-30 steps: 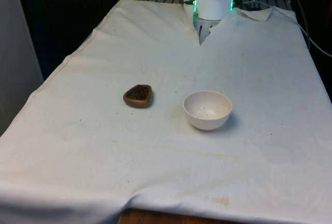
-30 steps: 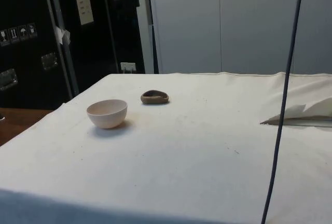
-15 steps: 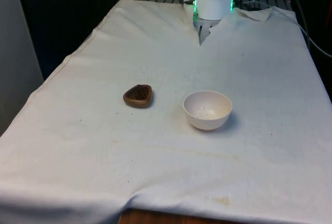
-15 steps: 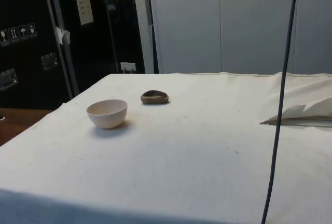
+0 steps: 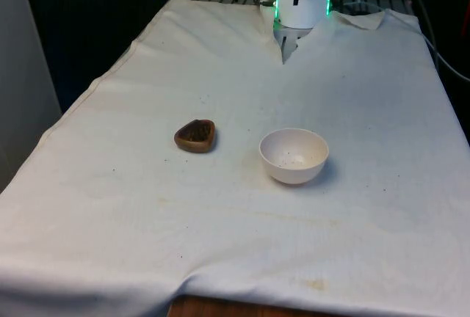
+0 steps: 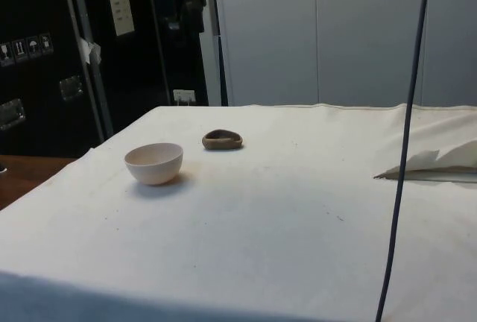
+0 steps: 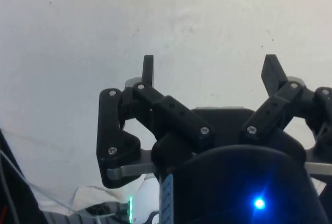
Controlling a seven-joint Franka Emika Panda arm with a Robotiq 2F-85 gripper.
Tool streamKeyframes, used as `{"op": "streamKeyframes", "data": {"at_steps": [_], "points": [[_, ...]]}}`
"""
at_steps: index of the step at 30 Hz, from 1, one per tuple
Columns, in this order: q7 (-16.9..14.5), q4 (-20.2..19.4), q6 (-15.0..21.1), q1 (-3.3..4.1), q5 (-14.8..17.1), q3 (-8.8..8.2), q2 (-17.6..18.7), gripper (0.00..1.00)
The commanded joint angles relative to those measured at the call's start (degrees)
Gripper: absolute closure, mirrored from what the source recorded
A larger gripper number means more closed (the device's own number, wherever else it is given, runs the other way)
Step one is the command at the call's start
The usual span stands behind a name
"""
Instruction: Pour the coffee beans from the cup into the bowl.
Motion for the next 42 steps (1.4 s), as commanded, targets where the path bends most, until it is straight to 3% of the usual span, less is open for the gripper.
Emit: {"op": "streamKeyframes", "data": {"at_steps": [1,11,18,29,42], "points": [[-0.23,-0.57,1.32,-0.11,-0.57,-0.23,0.00,0.00],[-1.03,-1.09,4.30,-0.11,-1.03,-1.60,1.83,0.00],[-2.52,1.66,7.10,-0.34,-0.86,-2.64,5.67,0.00],[-4.58,2.64,7.33,-0.29,-0.97,-3.67,6.99,0.00],[-11.46,1.20,8.08,-0.57,-0.86,-5.04,6.70,0.00]]}}
